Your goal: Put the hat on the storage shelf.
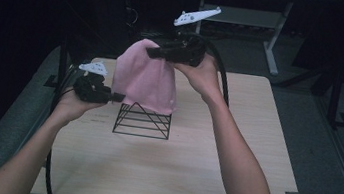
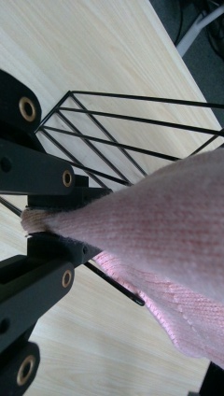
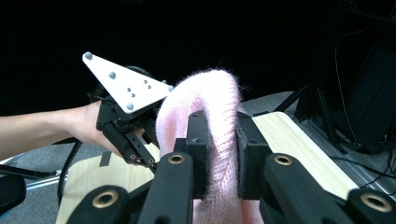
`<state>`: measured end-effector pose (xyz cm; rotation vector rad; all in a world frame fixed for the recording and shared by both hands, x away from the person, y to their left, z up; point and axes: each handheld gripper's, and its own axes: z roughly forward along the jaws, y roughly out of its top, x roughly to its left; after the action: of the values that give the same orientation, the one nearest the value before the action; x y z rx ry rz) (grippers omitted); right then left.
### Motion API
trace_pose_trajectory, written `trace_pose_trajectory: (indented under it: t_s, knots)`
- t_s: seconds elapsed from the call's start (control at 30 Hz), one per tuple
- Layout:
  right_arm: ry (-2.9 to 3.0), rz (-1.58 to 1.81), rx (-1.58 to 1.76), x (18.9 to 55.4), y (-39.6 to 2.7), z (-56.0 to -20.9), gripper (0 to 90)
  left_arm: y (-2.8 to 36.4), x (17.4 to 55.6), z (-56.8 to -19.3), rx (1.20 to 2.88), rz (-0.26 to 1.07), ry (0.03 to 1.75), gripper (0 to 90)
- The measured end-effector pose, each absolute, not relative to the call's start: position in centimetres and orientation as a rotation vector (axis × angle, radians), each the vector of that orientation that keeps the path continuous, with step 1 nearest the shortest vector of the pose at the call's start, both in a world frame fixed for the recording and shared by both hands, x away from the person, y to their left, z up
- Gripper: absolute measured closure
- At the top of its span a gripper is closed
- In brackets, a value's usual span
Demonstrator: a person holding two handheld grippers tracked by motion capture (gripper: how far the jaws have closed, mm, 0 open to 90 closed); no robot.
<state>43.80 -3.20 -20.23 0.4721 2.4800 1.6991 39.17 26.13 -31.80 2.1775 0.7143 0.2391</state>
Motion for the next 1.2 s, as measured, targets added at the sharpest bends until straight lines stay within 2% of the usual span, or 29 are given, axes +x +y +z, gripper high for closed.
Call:
trace_pose_trajectory:
  t_s: [0.47,1.2]
  knots:
    - [2.501,1.681,0.479,43.4,-3.5,-21.3,78.2,25.6,39.1,-32.5,2.248,0.237,0.706,80.2]
    - [2.602,1.670,0.454,42.5,-2.0,-24.9,77.6,26.6,39.1,-36.6,2.314,0.192,0.776,80.1]
